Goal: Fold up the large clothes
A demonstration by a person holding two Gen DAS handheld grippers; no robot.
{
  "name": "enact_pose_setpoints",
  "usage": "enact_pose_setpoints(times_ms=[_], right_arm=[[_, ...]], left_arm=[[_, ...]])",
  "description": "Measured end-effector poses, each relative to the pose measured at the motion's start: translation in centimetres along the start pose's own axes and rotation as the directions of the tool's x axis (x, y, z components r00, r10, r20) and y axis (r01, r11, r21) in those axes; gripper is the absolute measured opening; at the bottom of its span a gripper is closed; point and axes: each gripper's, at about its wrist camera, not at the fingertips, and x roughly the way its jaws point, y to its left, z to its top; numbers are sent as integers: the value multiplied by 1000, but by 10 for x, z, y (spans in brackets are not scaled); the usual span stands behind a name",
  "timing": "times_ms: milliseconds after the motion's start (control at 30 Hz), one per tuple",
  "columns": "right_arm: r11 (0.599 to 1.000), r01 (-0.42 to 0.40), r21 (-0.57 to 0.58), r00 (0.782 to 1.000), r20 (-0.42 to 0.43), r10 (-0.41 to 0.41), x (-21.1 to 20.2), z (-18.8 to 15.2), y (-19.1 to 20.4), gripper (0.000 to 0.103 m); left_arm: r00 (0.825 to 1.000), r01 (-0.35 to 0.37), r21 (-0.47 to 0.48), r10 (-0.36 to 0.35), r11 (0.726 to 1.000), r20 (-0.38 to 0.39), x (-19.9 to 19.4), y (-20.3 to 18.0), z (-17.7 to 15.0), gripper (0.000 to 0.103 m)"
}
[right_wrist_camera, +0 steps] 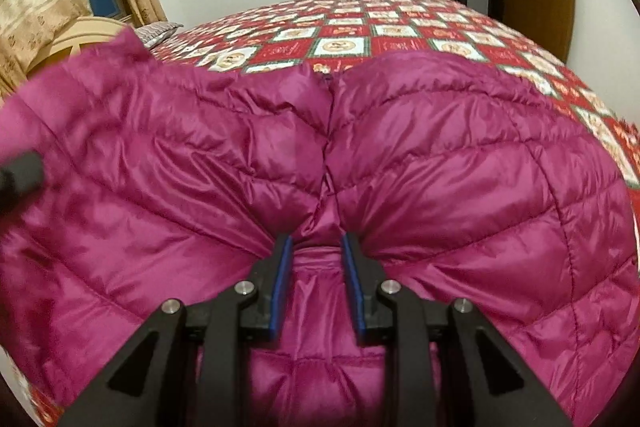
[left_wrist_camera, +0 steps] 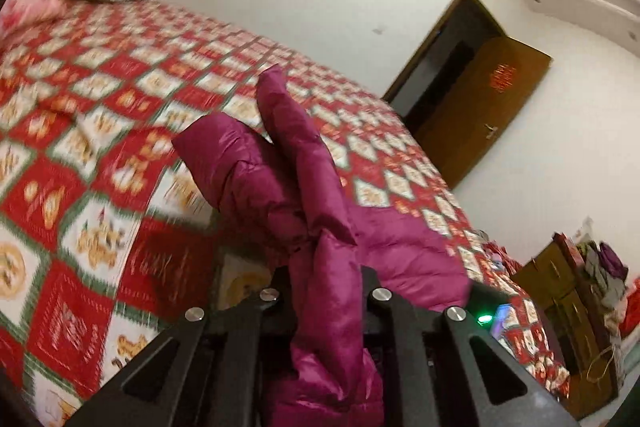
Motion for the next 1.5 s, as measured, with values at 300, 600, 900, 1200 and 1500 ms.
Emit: enact_pose_setpoints(times_ms=[300,600,900,1200,1500], right_arm=[[912,-387,138,910,-105,402,7,-9,47,28],[876,-404,264,911,29,412,-44,3,-45,29],[918,-231,321,973,90,214,-92,-14,-128,29],[911,-199,360,980,78,183,-97,-27,-160,42],[906,-310,289,951,91,296,-84,-4,-147,53]], left_arm=[[996,-78,256,67,963,51,-23,-47,13,13],[997,-73,438,67,896,29,0,-90,-16,13],[990,-21,596,98,803,-97,55,-127,-74,14],[979,21,637,113,771,-170,94,-133,-124,15],[981,48,654,87,755,-174,95,-131,-134,18]])
